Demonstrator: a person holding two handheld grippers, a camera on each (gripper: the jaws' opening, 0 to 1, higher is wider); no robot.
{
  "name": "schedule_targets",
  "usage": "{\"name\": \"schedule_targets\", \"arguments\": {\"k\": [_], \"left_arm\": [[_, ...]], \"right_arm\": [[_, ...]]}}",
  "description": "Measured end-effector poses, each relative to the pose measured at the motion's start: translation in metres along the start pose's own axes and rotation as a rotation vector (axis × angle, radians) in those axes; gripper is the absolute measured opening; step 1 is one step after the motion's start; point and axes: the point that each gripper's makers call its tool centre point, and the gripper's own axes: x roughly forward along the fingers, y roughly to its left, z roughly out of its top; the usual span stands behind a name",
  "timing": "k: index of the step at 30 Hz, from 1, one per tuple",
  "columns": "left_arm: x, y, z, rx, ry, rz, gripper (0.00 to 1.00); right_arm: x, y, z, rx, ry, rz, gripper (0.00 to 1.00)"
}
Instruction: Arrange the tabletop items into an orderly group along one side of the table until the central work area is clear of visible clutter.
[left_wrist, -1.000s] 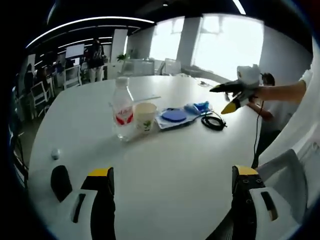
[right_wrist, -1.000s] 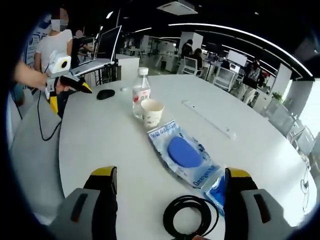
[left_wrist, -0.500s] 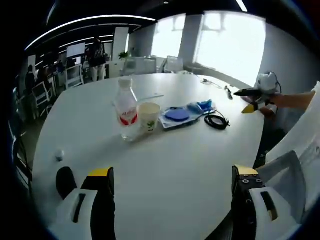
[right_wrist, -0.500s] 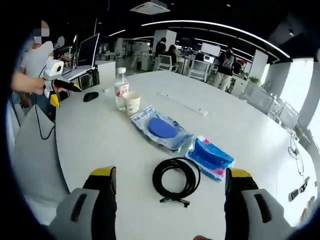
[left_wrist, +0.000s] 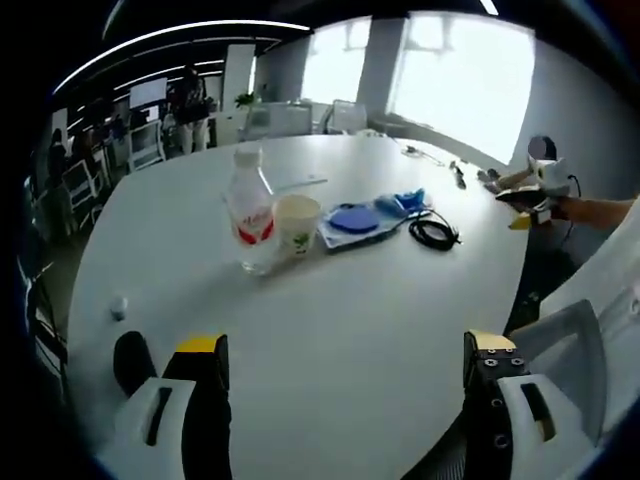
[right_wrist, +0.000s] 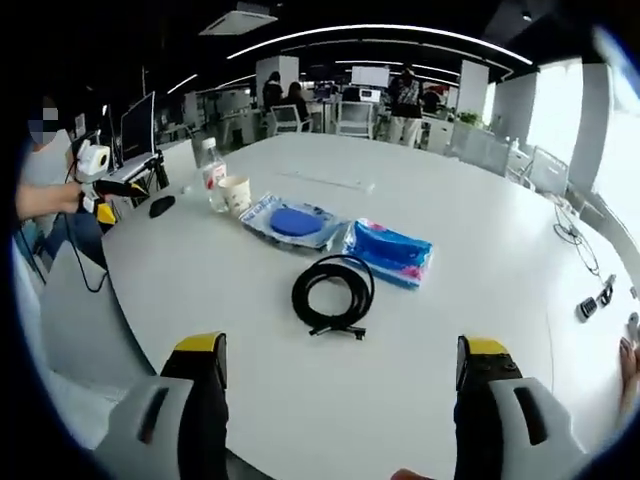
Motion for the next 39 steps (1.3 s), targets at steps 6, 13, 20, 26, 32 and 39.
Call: {"name": "schedule_targets", "arguments": {"k": [6, 13, 20, 26, 32, 39], "left_arm": [[-0.004, 0.004, 0.0, -0.02, -0.004, 0.013, 0.94], [-0.007, 0.002, -0.003, -0.028, -0.003, 0.015, 0.94], [-0.006, 0.002, -0.005, -0.03, 0.005, 0.013, 0.94], [-0.004, 0.0, -0.003, -0.028, 0.007, 0.007, 0.93], [-0.003, 0.0, -0.001, -0.026, 0.015, 0.008, 0.92], [-0.004, 0.001, -0.001, -0.027, 0.018, 0.007, 0.92]], "right_arm": [[0.002, 0.005, -0.004, 0.019, 0.017, 0.009, 0.94], [0.003, 0.006, -0.007, 0.016, 0.03, 0.016, 0.94], [0.001, 0.002, -0.009, 0.029, 0.031, 0.011, 0.94], [0.0, 0.001, -0.015, 0.038, 0.036, 0.01, 0.93], [0.001, 0.003, -0.017, 0.049, 0.04, 0.017, 0.93], [0.004, 0.008, -0.02, 0.047, 0.049, 0.028, 0.92]]}}
